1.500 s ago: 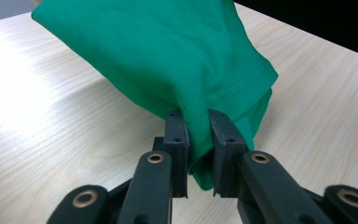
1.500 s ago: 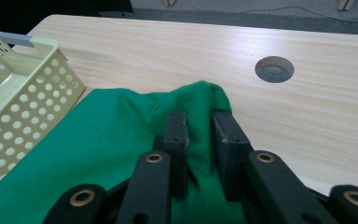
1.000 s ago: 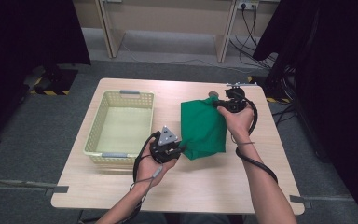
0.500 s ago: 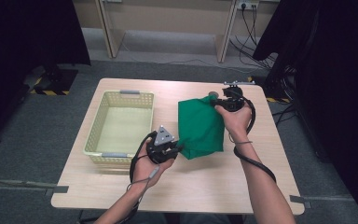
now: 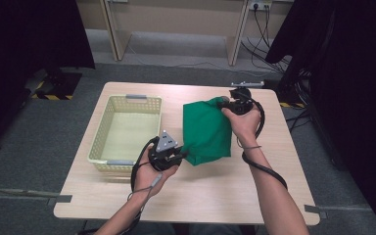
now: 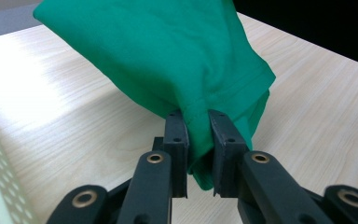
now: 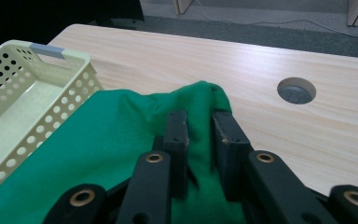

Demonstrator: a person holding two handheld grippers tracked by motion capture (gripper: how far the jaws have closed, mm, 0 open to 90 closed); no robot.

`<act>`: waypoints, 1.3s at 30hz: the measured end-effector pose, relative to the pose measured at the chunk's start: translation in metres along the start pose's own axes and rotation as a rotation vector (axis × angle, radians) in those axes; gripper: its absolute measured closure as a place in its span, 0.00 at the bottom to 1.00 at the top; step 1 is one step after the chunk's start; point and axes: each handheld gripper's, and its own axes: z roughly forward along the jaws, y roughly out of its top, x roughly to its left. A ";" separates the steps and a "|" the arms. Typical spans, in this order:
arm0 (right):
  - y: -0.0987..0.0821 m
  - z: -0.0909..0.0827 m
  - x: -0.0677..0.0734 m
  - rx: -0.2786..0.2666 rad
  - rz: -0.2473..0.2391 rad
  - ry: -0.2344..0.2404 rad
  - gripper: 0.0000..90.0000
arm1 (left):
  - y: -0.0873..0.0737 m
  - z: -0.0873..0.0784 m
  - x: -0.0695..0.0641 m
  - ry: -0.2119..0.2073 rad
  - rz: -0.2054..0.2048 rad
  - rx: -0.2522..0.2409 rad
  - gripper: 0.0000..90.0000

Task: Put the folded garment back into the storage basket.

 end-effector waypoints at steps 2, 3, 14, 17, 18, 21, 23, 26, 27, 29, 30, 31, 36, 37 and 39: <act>0.001 0.000 0.001 0.000 0.002 0.001 0.86 | 0.000 -0.002 0.001 0.004 -0.003 -0.002 0.88; 0.001 0.000 0.002 -0.003 -0.003 0.003 0.86 | 0.000 -0.002 0.002 0.005 -0.001 -0.002 0.88; 0.006 0.001 0.009 -0.010 -0.007 0.010 0.86 | 0.001 -0.009 0.006 0.018 -0.001 -0.006 0.88; 0.007 0.002 0.011 -0.013 -0.010 0.011 0.86 | 0.001 -0.010 0.007 0.020 -0.001 -0.007 0.88; 0.007 0.002 0.012 -0.014 -0.008 0.011 0.86 | 0.001 -0.011 0.007 0.021 0.000 -0.007 0.88; 0.008 0.002 0.013 -0.014 -0.009 0.012 0.86 | 0.001 -0.011 0.008 0.022 -0.002 -0.007 0.88; 0.008 0.002 0.014 -0.014 -0.009 0.011 0.86 | 0.001 -0.012 0.008 0.023 -0.001 -0.008 0.88; 0.008 0.003 0.014 -0.016 -0.012 0.012 0.86 | 0.001 -0.012 0.008 0.025 -0.003 -0.009 0.88; 0.009 0.003 0.015 -0.016 -0.012 0.012 0.86 | 0.001 -0.013 0.009 0.025 -0.003 -0.008 0.88; 0.009 0.003 0.015 -0.016 -0.011 0.013 0.86 | 0.001 -0.013 0.009 0.028 -0.002 -0.010 0.88; 0.009 0.003 0.016 -0.018 -0.013 0.013 0.86 | 0.001 -0.014 0.009 0.029 -0.003 -0.010 0.88; 0.009 0.003 0.016 -0.018 -0.014 0.013 0.86 | 0.001 -0.014 0.010 0.030 -0.003 -0.010 0.88; 0.011 0.004 0.018 -0.021 -0.018 0.014 0.86 | 0.001 -0.016 0.010 0.034 -0.004 -0.012 0.88; 0.011 0.004 0.019 -0.021 -0.017 0.015 0.86 | 0.001 -0.016 0.011 0.035 -0.004 -0.013 0.88; 0.012 0.004 0.020 -0.021 -0.015 0.016 0.86 | 0.001 -0.017 0.011 0.037 -0.004 -0.013 0.88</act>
